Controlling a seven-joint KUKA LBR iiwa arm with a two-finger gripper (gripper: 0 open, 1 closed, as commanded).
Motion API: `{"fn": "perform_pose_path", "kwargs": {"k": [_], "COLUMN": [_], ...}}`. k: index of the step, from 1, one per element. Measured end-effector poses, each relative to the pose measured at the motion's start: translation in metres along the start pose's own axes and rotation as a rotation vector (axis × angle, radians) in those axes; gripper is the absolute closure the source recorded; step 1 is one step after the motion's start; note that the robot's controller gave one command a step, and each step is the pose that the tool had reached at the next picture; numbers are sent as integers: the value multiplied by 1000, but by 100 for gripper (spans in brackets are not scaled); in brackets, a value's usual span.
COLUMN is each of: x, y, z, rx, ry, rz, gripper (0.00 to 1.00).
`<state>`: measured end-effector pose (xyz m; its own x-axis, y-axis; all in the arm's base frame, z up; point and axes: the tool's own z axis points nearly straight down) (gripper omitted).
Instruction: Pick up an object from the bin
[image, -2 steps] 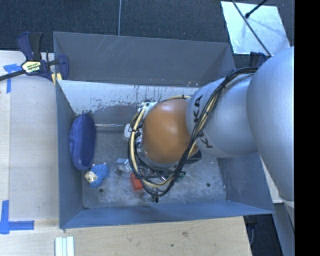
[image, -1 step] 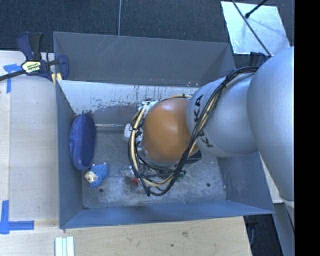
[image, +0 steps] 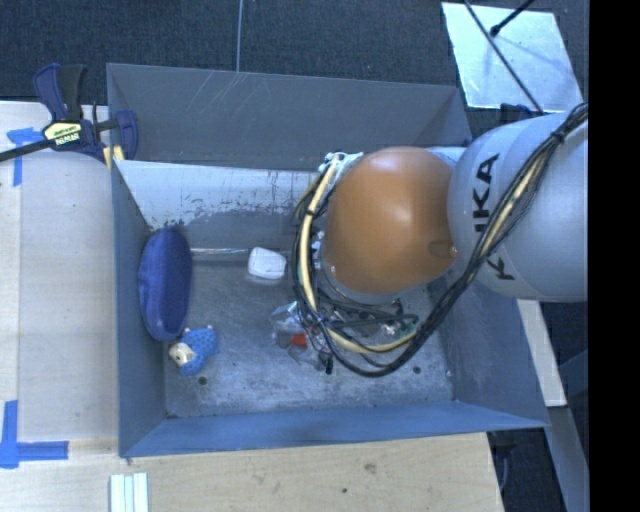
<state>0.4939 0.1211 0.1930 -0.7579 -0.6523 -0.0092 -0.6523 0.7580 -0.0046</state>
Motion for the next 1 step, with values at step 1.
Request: {"fn": "perform_pose_path", "kwargs": {"k": [1], "x": [3], "y": [-15], "z": [-43], "rx": [-2], "ry": [3], "rz": [-313], "gripper": [100]}}
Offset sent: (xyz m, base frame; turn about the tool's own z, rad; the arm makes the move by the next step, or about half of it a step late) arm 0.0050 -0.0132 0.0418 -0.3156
